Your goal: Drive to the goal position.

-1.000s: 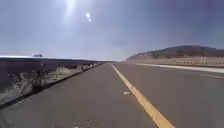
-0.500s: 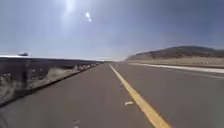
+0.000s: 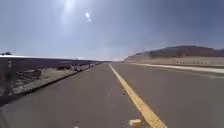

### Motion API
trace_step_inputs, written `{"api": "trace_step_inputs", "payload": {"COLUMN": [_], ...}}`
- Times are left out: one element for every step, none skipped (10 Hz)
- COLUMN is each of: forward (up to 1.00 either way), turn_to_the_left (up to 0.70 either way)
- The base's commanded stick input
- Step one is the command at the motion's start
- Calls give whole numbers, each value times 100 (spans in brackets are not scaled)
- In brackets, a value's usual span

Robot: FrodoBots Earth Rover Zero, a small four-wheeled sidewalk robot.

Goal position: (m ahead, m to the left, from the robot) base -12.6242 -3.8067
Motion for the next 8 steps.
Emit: {"api": "trace_step_inputs", "payload": {"forward": [0, 0, 0, 0, 0, 0, 0, 0], "turn_to_the_left": [-85, -85, -85, -85, -85, -85, -85, -85]}}
